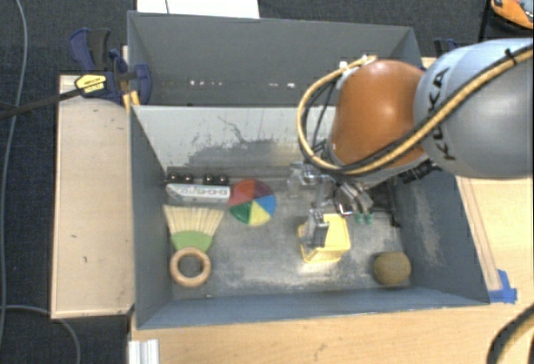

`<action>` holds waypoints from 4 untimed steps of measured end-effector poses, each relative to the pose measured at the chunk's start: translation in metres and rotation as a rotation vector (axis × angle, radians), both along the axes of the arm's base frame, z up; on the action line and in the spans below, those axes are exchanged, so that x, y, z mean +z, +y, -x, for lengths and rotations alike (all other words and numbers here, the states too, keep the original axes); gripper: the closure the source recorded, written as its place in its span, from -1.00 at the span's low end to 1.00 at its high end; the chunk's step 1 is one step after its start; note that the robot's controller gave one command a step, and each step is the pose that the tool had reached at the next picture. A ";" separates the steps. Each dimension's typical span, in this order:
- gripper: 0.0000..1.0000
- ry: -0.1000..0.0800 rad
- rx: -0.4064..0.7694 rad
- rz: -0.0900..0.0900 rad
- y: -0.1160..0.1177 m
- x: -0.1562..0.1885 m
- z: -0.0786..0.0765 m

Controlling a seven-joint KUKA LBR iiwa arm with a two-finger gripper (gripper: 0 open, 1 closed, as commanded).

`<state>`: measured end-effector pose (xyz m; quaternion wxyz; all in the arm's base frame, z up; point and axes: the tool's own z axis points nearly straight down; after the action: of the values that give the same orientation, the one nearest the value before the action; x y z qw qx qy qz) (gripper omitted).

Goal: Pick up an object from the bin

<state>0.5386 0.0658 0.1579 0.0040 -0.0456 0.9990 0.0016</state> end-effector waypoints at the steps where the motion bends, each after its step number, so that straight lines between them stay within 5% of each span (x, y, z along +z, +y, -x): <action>1: -1.00 0.006 0.070 0.003 -0.047 -0.033 0.016; 2: -1.00 0.002 -0.072 0.000 -0.075 -0.041 0.020; 3: -1.00 0.000 0.104 0.002 -0.079 -0.061 0.009; 4: 1.00 -0.001 0.355 0.002 -0.063 -0.087 0.001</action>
Offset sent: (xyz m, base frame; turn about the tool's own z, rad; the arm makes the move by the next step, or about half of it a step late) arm -0.0208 -0.0779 -0.0413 0.0745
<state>0.5377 0.0028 0.0713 0.0039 -0.2210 0.9753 0.0011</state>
